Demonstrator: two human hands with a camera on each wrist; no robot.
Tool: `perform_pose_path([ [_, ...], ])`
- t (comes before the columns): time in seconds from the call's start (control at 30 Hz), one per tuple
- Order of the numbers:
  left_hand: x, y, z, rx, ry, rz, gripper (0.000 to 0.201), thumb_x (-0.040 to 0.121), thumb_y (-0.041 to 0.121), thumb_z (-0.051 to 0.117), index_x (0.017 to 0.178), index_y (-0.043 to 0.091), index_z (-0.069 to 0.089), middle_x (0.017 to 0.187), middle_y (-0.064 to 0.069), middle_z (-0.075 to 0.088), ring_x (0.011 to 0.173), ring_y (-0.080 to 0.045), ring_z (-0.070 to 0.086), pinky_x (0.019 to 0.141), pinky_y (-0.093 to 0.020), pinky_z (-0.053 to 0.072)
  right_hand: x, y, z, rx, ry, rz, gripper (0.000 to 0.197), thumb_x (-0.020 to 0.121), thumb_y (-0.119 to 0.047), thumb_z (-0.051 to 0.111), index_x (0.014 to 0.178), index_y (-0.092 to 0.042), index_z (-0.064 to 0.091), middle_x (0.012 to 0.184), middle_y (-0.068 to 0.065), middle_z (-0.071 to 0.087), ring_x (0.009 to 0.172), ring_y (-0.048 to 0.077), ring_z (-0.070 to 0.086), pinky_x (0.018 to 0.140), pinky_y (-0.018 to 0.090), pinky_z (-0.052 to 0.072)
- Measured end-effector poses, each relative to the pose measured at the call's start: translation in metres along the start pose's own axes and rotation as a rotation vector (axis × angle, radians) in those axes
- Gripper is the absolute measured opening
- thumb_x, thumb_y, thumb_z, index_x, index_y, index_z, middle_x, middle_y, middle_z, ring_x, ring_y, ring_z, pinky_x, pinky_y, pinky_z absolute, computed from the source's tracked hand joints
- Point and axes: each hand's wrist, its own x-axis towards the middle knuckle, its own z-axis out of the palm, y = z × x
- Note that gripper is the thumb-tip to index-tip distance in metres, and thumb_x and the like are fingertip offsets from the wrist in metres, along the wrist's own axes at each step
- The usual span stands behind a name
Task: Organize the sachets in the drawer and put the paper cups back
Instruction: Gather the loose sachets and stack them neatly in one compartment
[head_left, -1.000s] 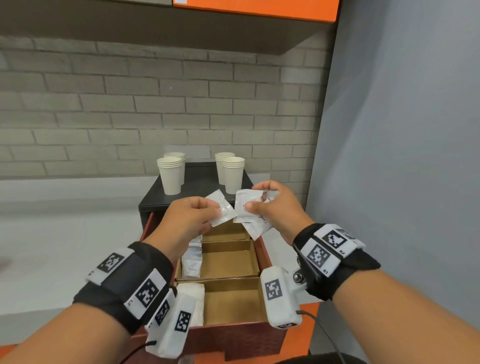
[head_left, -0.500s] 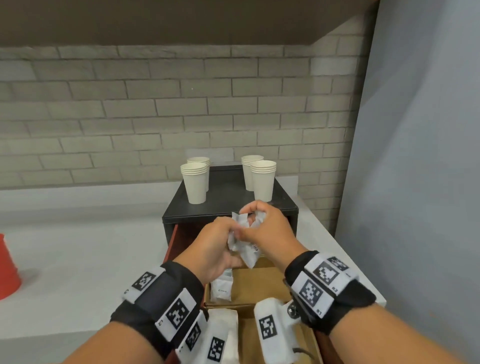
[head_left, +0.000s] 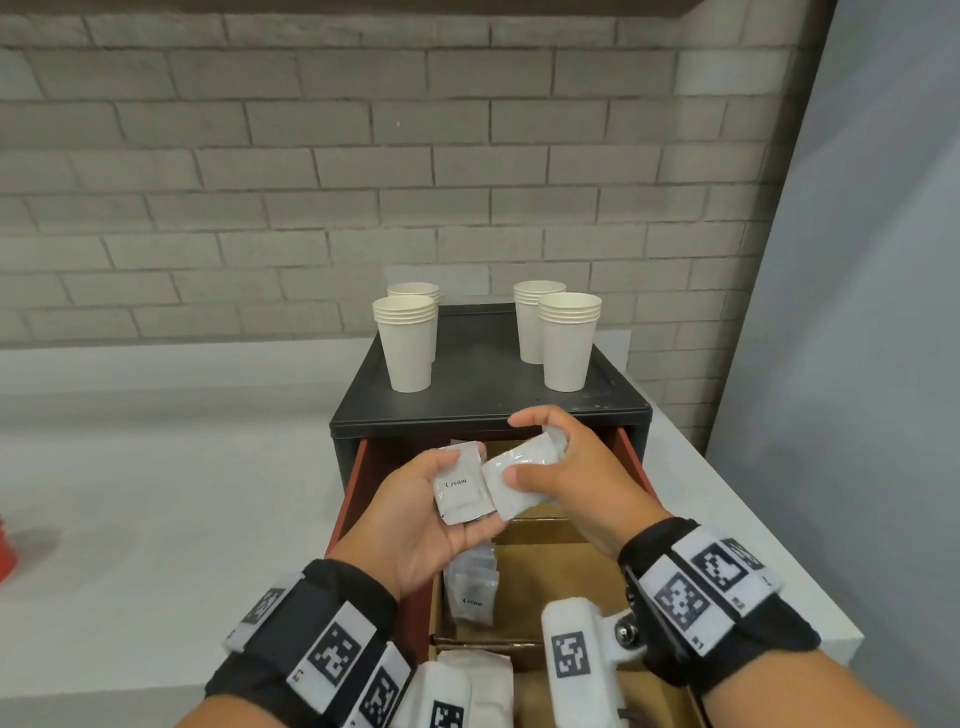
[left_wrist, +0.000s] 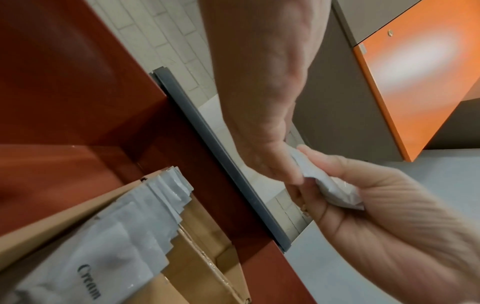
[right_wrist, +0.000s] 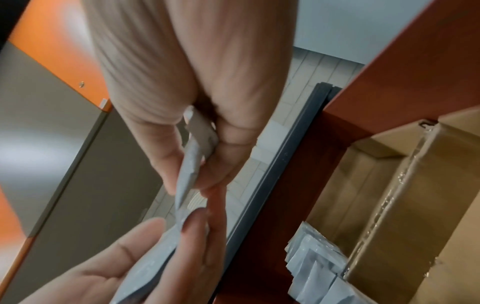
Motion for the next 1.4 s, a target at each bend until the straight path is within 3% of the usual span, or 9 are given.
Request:
perform_pose_path([
  [0.17,0.017,-0.006,-0.003,0.085,0.098,0.015,0.025,0.100,0.023,0.040,0.113,0.015,0.060,0.110,-0.018,0.065,0.092,-0.030,0.066,0.064,-0.038,0.059,0.013,0.017,-0.004,0.079,0.077,0.068,0.026,0.086,-0.011,0.065,0.099,-0.030,0.053,0.100,-0.003,0.058,0.091,0.014,0.059,0.062,0.016,0.051],
  [0.33,0.029,-0.014,-0.006,0.182,0.139,0.022,0.018,0.090,0.022,0.060,0.106,0.016,0.064,0.099,-0.015,0.067,0.088,-0.025,0.068,0.061,-0.030,0.058,0.021,0.036,-0.001,0.061,0.014,0.143,0.016,0.085,-0.019,0.067,0.099,-0.022,0.059,0.096,0.005,0.062,0.079,0.014,0.058,0.049,0.017,0.042],
  [0.43,0.037,-0.018,-0.012,0.185,0.142,0.053,0.026,0.087,0.001,0.060,0.108,0.017,0.061,0.106,-0.017,0.064,0.090,-0.027,0.067,0.058,-0.026,0.057,0.027,0.043,0.001,0.113,0.005,0.211,0.011,0.090,-0.019,0.060,0.101,-0.020,0.060,0.098,0.006,0.063,0.083,0.015,0.059,0.050,0.017,0.043],
  [0.57,0.047,-0.015,-0.016,0.171,0.234,0.100,0.027,0.085,-0.003,0.061,0.104,0.017,0.060,0.107,-0.015,0.062,0.091,-0.028,0.066,0.054,-0.025,0.057,0.037,0.042,-0.004,0.214,0.016,0.273,0.019,0.093,-0.006,0.053,0.109,-0.015,0.058,0.112,0.009,0.064,0.097,0.019,0.062,0.049,0.013,0.044],
  [0.8,0.060,-0.014,-0.018,0.105,0.254,0.144,0.031,0.087,0.023,0.064,0.116,0.017,0.057,0.107,-0.012,0.069,0.099,-0.023,0.066,0.069,-0.032,0.058,0.049,0.051,-0.001,0.192,0.104,0.251,0.031,0.088,0.003,0.055,0.111,-0.018,0.056,0.114,0.006,0.060,0.088,0.019,0.063,0.057,0.017,0.049],
  [0.9,0.062,-0.015,-0.019,0.116,0.204,0.154,0.033,0.085,0.034,0.063,0.113,0.017,0.060,0.104,-0.010,0.072,0.101,-0.022,0.067,0.080,-0.034,0.056,0.050,0.051,0.003,0.181,0.086,0.232,0.030,0.087,0.003,0.054,0.108,-0.018,0.056,0.110,0.005,0.061,0.083,0.018,0.062,0.055,0.018,0.048],
  [1.03,0.063,-0.011,-0.018,0.050,0.159,0.155,0.037,0.084,0.042,0.058,0.107,0.013,0.062,0.103,-0.012,0.072,0.100,-0.022,0.068,0.081,-0.033,0.055,0.047,0.047,0.001,0.262,0.060,0.211,0.028,0.087,0.003,0.054,0.106,-0.017,0.057,0.104,0.003,0.062,0.079,0.017,0.062,0.056,0.017,0.049],
  [1.23,0.062,-0.014,-0.019,0.035,0.097,0.180,0.029,0.089,0.004,0.055,0.117,0.011,0.055,0.110,-0.020,0.065,0.085,-0.026,0.071,0.067,-0.038,0.060,0.042,0.046,0.016,0.164,-0.058,0.208,0.013,0.085,-0.004,0.061,0.095,-0.011,0.060,0.093,0.011,0.066,0.065,0.011,0.062,0.051,0.019,0.049],
  [1.4,0.062,-0.011,-0.019,0.014,0.135,0.155,0.025,0.089,0.000,0.054,0.108,0.015,0.060,0.097,-0.013,0.068,0.089,-0.024,0.068,0.070,-0.038,0.058,0.045,0.039,-0.002,0.407,0.031,0.285,0.030,0.089,0.004,0.036,0.092,-0.010,0.063,0.086,0.011,0.061,0.066,0.016,0.062,0.047,0.019,0.050],
])
